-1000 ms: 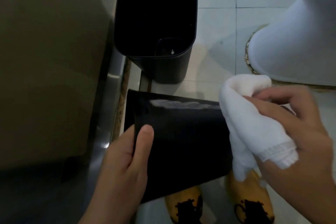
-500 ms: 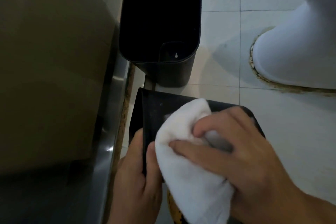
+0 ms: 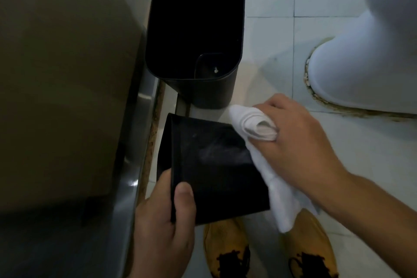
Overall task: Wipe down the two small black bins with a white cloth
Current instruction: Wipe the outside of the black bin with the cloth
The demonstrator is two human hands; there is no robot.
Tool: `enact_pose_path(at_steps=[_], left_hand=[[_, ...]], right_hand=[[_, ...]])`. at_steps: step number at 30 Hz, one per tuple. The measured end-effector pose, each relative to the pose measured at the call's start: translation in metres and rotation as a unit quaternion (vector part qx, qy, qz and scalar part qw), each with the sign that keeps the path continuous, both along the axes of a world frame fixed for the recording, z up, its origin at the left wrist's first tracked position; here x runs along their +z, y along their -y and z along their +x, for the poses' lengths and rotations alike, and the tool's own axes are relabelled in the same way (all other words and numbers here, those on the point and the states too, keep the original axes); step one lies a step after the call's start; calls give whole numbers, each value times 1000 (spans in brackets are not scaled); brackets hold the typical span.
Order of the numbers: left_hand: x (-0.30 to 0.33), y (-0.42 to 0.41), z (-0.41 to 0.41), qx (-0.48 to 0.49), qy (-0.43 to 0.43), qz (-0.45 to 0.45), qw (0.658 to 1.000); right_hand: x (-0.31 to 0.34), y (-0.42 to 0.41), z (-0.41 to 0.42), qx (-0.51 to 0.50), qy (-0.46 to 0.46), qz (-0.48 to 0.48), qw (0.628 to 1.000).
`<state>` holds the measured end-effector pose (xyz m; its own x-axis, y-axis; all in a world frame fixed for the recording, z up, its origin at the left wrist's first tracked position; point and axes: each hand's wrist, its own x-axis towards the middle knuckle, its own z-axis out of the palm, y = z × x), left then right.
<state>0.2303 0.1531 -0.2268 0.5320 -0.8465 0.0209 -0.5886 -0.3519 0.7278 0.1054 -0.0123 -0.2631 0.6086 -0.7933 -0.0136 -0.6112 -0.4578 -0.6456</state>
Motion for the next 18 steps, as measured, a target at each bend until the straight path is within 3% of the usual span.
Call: enact_pose_path(at_steps=[3, 9, 12, 15, 18], left_hand=[[3, 3, -3, 14, -55, -2, 998], [-2, -4, 6, 28, -57, 32, 997], [-1, -7, 4, 17, -33, 28, 999], [2, -2, 0, 7, -1, 11, 1000], [-2, 0, 2, 22, -30, 12, 999]], right_hand=[[7, -8, -3, 8, -3, -29, 1000], [43, -55, 19, 197, 105, -6, 975], [30, -46, 20, 127, 88, 15, 988], [12, -15, 10, 11, -11, -11, 1000], [21, -19, 9, 25, -14, -38, 999]])
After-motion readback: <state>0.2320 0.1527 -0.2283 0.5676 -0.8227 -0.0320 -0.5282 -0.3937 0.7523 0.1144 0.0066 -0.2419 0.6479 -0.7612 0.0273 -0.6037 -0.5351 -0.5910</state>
